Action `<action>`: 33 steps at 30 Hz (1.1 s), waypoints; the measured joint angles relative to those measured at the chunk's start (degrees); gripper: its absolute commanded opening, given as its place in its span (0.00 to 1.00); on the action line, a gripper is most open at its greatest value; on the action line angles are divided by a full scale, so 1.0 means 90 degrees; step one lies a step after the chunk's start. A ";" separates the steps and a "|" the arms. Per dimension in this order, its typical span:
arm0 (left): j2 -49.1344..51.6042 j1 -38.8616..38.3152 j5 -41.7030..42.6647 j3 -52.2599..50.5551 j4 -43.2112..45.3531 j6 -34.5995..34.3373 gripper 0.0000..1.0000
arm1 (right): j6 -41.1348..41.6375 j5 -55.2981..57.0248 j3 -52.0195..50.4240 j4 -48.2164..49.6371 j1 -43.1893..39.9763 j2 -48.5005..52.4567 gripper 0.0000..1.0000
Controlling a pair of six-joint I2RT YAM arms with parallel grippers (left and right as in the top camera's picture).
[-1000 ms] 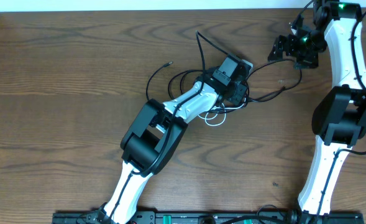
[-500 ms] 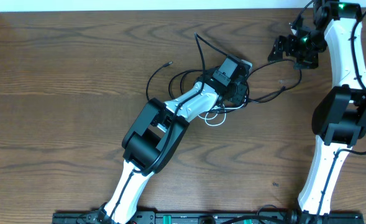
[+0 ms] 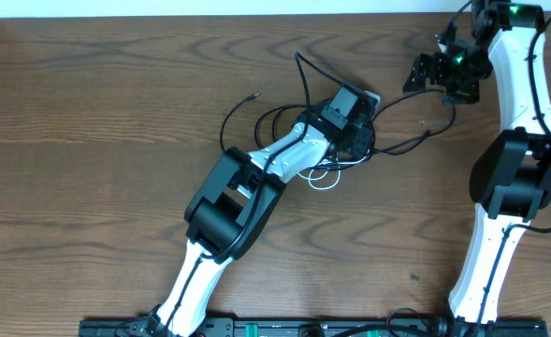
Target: Untangle cables
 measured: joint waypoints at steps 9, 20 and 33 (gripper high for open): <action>-0.1183 0.0814 0.0323 -0.0165 -0.1566 0.0112 0.07 | 0.0000 -0.0034 0.0000 0.0063 0.0308 0.0000 0.94; -0.3342 0.1605 0.1634 -0.0165 -0.1627 0.0138 0.07 | -0.0709 -0.2229 0.0000 0.0296 0.0857 -0.0002 0.86; -0.3342 0.2074 0.1919 -0.0165 -0.1260 -0.0204 0.07 | -0.0889 -0.3223 0.0032 0.0789 0.1018 -0.0916 0.80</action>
